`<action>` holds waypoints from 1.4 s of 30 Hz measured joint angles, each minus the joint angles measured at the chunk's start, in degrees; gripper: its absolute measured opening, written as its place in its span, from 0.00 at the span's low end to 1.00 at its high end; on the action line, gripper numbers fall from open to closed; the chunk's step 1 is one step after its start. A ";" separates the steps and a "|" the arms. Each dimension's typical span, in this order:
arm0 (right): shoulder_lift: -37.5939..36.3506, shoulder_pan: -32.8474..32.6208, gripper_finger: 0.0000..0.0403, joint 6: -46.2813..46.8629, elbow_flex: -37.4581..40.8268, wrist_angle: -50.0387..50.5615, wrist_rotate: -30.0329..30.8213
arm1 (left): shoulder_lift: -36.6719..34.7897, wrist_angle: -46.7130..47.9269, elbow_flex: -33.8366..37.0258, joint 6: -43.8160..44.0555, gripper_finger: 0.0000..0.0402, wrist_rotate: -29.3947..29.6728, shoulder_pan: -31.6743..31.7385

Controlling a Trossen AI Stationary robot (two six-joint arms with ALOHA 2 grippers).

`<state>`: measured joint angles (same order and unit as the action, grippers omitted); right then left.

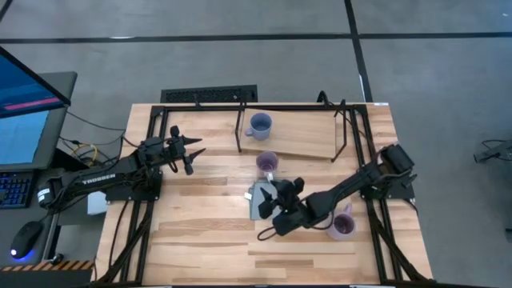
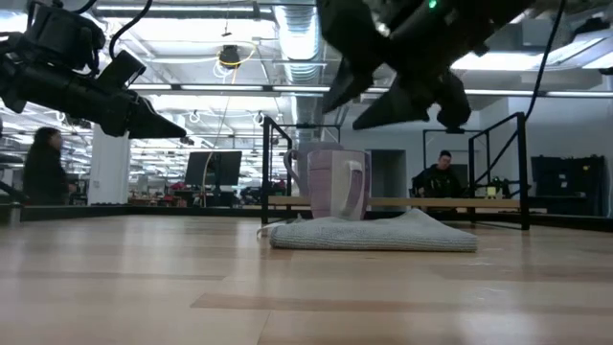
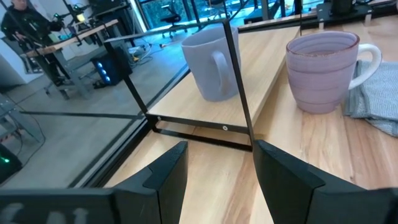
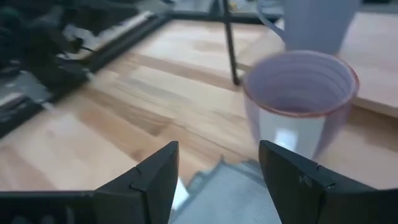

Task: Stack small to large cups/mugs on shelf
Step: Put the left violet cup on the shelf

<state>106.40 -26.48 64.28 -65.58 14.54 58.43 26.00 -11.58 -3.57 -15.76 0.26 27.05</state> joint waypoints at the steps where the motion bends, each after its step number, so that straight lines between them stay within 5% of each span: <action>1: 0.51 0.29 0.61 1.61 -0.66 1.73 -0.46 | 0.00 0.24 0.00 0.01 0.43 0.01 0.00; 42: 0.76 3.25 0.61 3.30 -1.44 2.17 -11.69 | 0.00 1.85 0.00 -0.08 0.43 0.08 -0.02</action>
<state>107.15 -23.23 67.59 -67.02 16.72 46.73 26.00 -9.74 -3.57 -15.84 0.34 27.03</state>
